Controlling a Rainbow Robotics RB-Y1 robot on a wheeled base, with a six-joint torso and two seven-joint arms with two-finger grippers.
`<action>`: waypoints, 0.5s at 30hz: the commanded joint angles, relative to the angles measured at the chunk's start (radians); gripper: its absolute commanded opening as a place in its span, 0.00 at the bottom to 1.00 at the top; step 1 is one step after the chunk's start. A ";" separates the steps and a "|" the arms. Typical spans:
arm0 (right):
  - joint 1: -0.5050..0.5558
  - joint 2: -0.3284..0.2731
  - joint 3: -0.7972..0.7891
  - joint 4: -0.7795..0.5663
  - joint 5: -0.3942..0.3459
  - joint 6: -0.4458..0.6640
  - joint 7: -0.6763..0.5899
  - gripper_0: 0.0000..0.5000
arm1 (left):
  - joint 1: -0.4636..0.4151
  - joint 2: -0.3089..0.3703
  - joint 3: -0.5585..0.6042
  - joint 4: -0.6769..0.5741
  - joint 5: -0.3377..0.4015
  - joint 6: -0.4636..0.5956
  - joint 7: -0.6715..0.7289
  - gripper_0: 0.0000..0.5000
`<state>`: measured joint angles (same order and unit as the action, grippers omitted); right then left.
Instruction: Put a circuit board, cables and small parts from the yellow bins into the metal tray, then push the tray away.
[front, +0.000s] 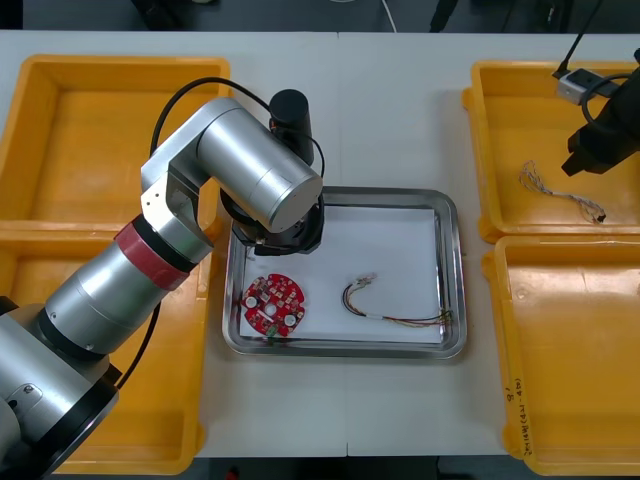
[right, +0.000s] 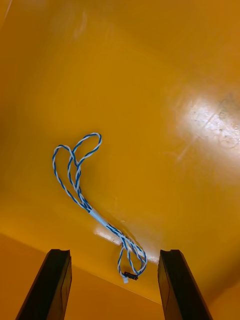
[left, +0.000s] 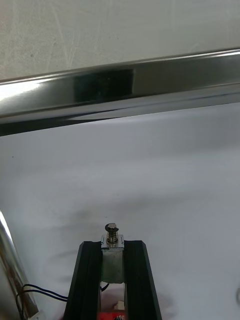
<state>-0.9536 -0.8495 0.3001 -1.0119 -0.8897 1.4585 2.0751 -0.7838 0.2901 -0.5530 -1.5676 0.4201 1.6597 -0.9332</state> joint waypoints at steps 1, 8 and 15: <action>-0.047 0.012 0.050 -0.005 0.014 -0.006 0.039 1.00 | -0.019 0.003 -0.018 -0.008 0.012 -0.012 0.096 0.00; -0.028 0.013 0.050 -0.005 0.038 -0.061 0.102 1.00 | -0.019 0.011 -0.036 -0.009 0.009 -0.021 0.103 0.99; -0.016 0.017 0.050 -0.005 0.041 -0.098 0.169 1.00 | -0.019 0.012 -0.036 -0.009 0.011 -0.021 0.109 1.00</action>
<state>-0.9536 -0.8380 0.3421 -1.0103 -0.8560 1.3750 2.2289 -0.7838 0.2906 -0.5722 -1.5655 0.4239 1.6486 -0.9330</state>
